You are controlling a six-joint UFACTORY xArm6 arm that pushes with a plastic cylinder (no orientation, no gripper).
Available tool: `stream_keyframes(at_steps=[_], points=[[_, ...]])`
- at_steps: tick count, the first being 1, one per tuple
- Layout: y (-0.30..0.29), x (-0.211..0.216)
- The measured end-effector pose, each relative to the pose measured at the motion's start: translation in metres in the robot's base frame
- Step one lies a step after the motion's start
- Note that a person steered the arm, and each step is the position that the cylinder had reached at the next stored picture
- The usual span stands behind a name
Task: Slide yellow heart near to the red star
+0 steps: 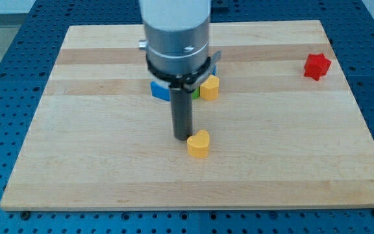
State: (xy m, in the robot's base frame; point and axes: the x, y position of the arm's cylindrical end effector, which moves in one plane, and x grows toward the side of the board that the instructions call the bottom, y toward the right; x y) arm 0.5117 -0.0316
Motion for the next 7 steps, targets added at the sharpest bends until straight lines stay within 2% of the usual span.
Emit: stream_keyframes(at_steps=[2,3,7], points=[[-0.01,0.042],[0.021,0.035],[0.034,0.01]])
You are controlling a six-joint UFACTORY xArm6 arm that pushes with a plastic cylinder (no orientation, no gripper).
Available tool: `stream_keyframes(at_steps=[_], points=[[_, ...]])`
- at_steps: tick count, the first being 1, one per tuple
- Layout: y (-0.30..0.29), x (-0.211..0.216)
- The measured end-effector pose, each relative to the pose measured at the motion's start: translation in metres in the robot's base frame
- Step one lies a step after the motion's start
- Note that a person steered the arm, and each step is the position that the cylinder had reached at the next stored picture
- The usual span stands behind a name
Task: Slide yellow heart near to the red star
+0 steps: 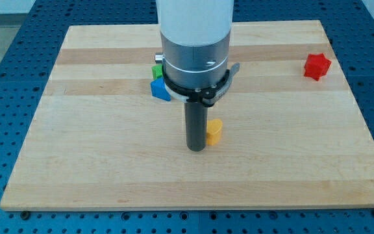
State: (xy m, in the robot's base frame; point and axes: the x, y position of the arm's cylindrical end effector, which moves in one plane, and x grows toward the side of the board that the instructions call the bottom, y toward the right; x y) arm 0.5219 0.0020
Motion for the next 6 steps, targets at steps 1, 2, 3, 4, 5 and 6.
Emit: stream_keyframes(at_steps=[1,2,3,4,5,6], points=[[0.002,-0.001],[0.009,-0.001],[0.016,-0.001],[0.027,-0.001],[0.032,-0.003],[0.032,-0.008]])
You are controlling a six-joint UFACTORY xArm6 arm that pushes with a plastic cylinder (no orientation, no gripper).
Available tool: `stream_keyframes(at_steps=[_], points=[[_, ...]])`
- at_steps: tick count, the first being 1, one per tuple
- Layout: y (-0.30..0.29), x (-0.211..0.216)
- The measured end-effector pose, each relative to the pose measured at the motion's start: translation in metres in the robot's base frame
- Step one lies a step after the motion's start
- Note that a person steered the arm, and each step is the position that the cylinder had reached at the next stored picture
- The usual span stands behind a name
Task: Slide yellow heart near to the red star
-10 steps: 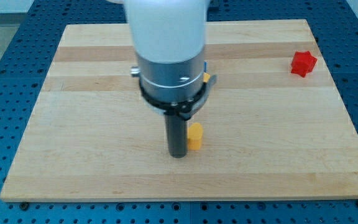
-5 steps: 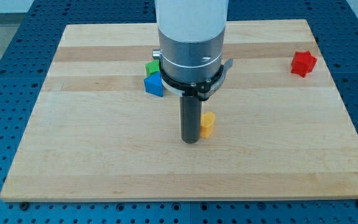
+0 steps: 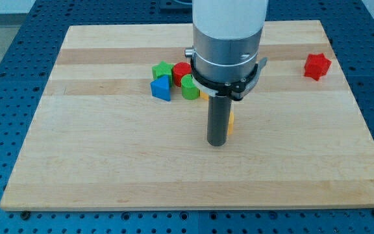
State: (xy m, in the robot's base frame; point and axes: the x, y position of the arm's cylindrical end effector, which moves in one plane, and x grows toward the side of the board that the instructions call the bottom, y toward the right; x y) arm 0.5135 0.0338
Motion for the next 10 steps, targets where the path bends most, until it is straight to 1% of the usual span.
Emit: stream_keyframes(at_steps=[3,5,6,8,9,10], points=[[-0.003,-0.012],[-0.002,-0.034],[0.017,-0.043],[0.064,-0.043],[0.064,-0.043],[0.033,-0.038]])
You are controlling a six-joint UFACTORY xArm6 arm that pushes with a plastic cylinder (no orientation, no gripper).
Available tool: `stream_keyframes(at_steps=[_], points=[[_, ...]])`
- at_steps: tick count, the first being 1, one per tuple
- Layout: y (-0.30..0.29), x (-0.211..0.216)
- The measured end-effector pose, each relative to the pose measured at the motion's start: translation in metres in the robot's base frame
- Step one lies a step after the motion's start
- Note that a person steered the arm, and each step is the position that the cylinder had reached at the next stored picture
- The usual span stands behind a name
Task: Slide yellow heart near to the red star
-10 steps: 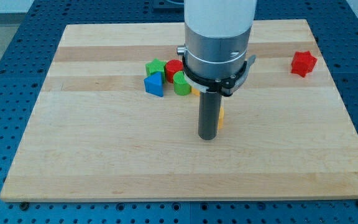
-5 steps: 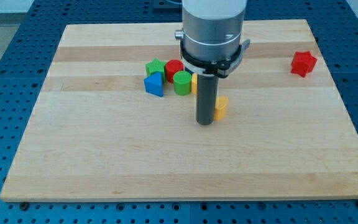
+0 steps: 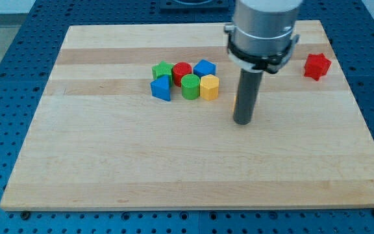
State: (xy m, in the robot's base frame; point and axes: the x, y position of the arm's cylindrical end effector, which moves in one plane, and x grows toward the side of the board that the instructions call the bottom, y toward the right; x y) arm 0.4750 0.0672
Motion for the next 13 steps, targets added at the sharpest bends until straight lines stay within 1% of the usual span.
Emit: stream_keyframes(at_steps=[1,2,3,4,6,8,9,10,11,12,13], points=[[-0.017,-0.004],[-0.003,-0.019],[0.012,-0.025],[0.012,-0.025],[0.042,-0.025],[0.026,-0.035],[0.027,-0.051],[0.045,-0.063],[0.065,-0.063],[0.067,-0.064],[0.067,-0.073]])
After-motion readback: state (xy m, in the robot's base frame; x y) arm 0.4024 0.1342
